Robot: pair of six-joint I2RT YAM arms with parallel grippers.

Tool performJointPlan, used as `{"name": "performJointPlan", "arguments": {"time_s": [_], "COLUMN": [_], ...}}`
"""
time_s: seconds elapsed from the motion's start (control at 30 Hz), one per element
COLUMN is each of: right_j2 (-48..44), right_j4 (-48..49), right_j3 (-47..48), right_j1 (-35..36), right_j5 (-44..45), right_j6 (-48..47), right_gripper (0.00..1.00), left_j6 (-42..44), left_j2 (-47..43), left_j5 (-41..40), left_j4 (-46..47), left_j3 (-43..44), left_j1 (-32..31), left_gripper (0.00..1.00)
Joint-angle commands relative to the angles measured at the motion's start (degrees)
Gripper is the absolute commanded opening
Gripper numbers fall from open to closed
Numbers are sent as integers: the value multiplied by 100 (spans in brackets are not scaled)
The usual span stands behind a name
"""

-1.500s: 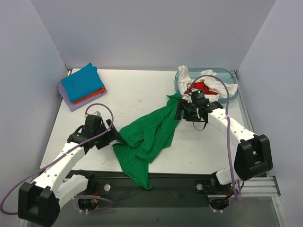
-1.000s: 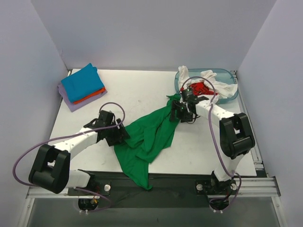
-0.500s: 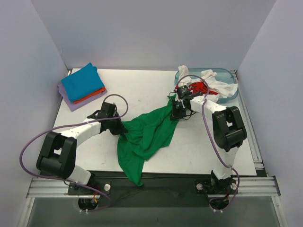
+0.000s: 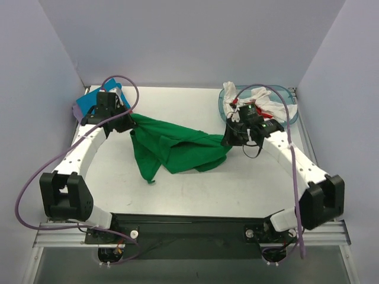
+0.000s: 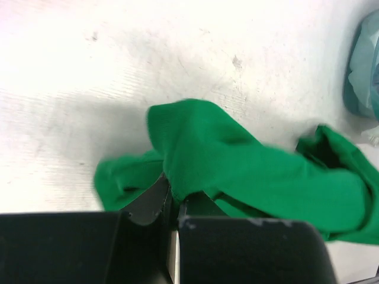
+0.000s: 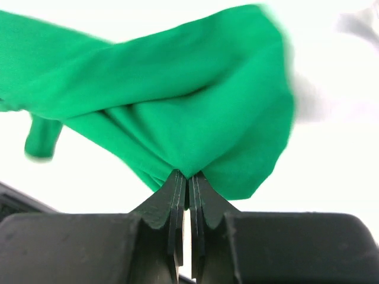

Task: Fold and stack the t-shirts
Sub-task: Flatten out the tshirt

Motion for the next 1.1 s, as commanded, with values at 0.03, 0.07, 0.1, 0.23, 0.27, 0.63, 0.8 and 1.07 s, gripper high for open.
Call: {"name": "performJointPlan", "arguments": {"time_s": [0.03, 0.07, 0.1, 0.23, 0.27, 0.63, 0.8, 1.07], "right_j2": [-671, -707, -716, -427, -374, 127, 514, 1366], "right_j4": [-1114, -1271, -1377, -1791, -1852, -1836, -1537, -1089], "right_j3": [-762, -938, -1157, -1309, -1274, -158, 70, 659], "right_j1": [76, 76, 76, 76, 85, 68, -47, -38], "right_j5": [138, 155, 208, 533, 559, 620, 753, 349], "right_j6": [-37, 24, 51, 60, 42, 113, 25, -2], "right_gripper": [0, 0, 3, 34, 36, 45, 47, 47], "left_j6": [528, 580, 598, 528, 485, -385, -553, -369], "left_j2": [-244, -191, -69, 126, 100, -744, -640, -165], "left_j5": [-370, -440, -510, -634, -625, -292, -396, -468], "left_j4": [-456, -509, -570, -738, -686, 34, 185, 343], "left_j3": [445, 489, 585, 666, 596, -1425, -1804, -1594], "left_j1": [316, 342, 351, 307, 203, -597, -721, -686], "left_gripper": [1, 7, 18, 66, 67, 66, 73, 75]}}
